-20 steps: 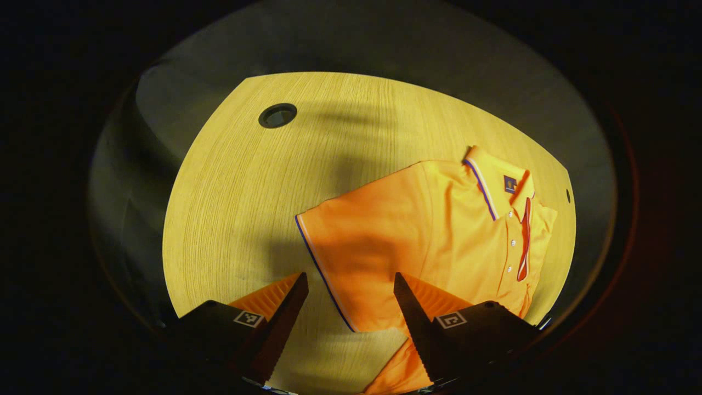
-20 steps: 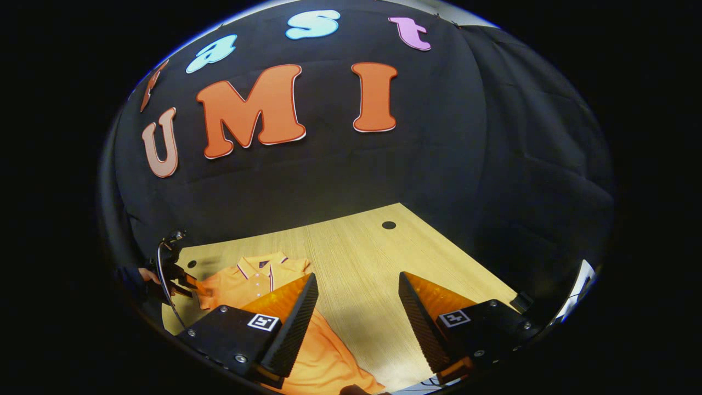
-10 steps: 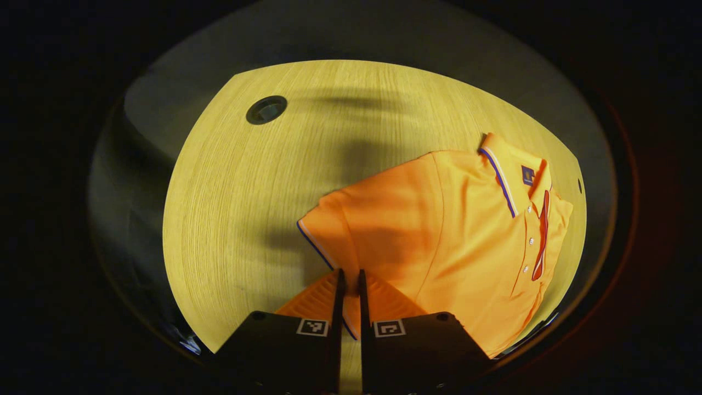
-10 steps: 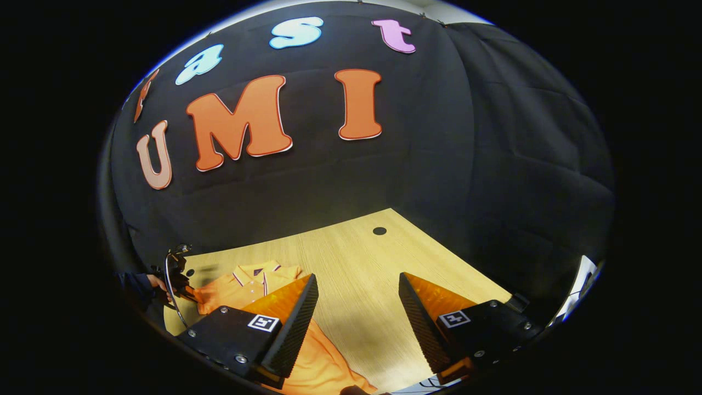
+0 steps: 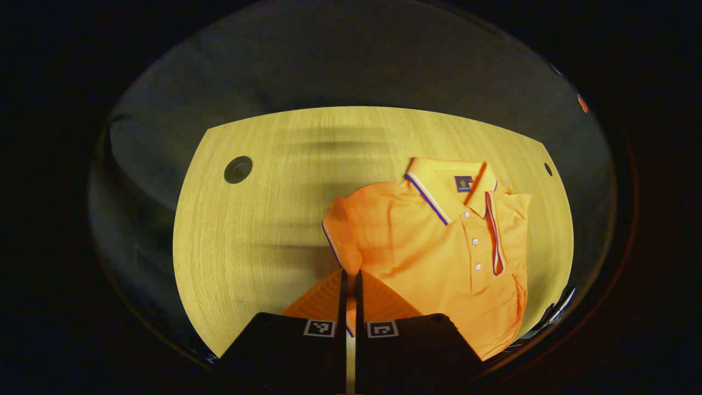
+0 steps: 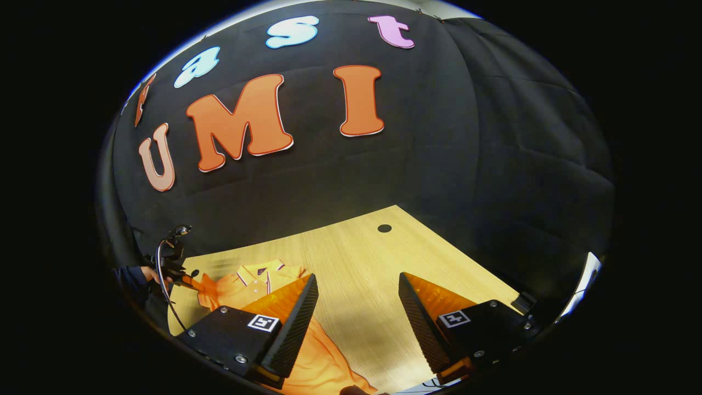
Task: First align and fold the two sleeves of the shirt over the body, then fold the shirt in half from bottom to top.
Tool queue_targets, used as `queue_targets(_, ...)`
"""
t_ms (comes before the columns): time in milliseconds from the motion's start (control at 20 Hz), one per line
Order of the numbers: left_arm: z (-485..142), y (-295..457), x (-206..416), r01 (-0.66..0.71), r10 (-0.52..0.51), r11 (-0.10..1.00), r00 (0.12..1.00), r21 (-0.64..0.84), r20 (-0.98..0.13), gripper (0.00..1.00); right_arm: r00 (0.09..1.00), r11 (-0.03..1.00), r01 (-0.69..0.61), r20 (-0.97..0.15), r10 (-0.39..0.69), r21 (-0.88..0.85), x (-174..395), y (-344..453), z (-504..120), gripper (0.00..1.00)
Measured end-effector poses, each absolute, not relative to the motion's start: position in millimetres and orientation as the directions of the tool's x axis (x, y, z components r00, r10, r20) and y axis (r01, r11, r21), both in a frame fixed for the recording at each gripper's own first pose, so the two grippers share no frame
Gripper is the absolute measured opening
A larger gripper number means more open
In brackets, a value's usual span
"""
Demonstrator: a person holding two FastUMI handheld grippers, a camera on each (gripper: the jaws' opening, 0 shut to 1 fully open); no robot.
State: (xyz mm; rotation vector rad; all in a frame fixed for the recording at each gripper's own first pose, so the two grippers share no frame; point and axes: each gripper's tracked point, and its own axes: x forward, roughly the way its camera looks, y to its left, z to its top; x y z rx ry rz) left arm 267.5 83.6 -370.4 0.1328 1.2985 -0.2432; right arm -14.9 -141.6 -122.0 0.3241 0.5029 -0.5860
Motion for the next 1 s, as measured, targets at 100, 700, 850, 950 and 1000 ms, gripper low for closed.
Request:
queue_targets(100, -363, 58, 272, 0.306, -0.122, 0.951, 0.270, -0.035, -0.955, 0.07, 0.725, 0.793, 0.589, -0.536, -0.433, 0.156, -14, -143, -123, 0.90)
queue_targets(700, -315, -36, 262, 0.446, -0.338, 0.883, 0.385, -0.147, -0.859, 0.71, 0.765, 0.816, 0.541, -0.521, -0.378, 0.202, -1, -164, -130, 0.90)
queue_targets(850, -283, -11, 262, 0.403, -0.279, 0.913, 0.515, -0.058, -0.810, 0.98, 0.796, 0.844, 0.507, -0.470, -0.382, 0.173, 21, -166, -119, 0.90)
queue_targets(950, -255, 5, 253, 0.343, -0.253, 0.938, 0.588, -0.046, -0.768, 0.99, 0.820, 0.864, 0.477, -0.434, -0.372, 0.160, 35, -164, -113, 0.90)
queue_targets(1000, -242, 14, 248, 0.317, -0.241, 0.948, 0.631, -0.038, -0.737, 0.99, 0.833, 0.877, 0.457, -0.415, -0.364, 0.148, 42, -162, -109, 0.90)
